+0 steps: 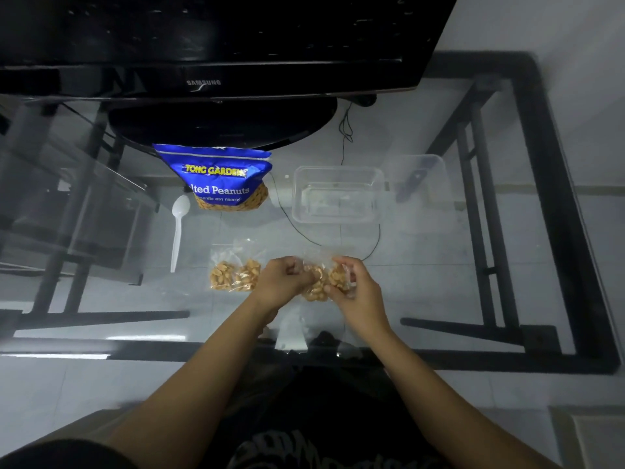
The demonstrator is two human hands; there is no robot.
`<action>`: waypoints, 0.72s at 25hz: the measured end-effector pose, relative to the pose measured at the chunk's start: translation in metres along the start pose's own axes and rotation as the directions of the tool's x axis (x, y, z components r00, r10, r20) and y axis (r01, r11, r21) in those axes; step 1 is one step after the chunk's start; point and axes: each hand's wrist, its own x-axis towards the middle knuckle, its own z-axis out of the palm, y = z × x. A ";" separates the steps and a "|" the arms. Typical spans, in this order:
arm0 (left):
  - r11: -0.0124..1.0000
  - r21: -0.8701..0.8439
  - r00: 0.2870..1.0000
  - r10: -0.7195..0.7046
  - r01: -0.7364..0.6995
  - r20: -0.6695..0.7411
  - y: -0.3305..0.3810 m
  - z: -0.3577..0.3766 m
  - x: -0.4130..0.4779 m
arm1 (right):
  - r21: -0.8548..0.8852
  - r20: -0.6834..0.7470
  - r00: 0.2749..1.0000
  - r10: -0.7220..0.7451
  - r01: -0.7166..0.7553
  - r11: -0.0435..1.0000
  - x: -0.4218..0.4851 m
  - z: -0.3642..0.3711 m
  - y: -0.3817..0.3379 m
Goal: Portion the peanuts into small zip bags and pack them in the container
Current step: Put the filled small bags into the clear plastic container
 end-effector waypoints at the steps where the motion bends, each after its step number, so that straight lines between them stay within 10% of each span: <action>1: 0.998 -0.061 0.999 0.021 -0.020 0.024 0.009 -0.001 -0.003 | 0.055 -0.008 1.000 -0.018 0.018 0.998 0.001 -0.005 -0.009; 8: 0.986 0.007 0.975 0.169 -0.169 -0.142 0.109 0.005 0.051 | 0.233 -0.072 0.997 0.021 -0.003 0.972 0.086 -0.047 -0.071; 18: 0.872 0.488 0.963 0.167 -0.046 -0.209 0.108 0.030 0.101 | -0.317 -0.094 0.989 0.110 -0.134 0.939 0.137 -0.044 -0.060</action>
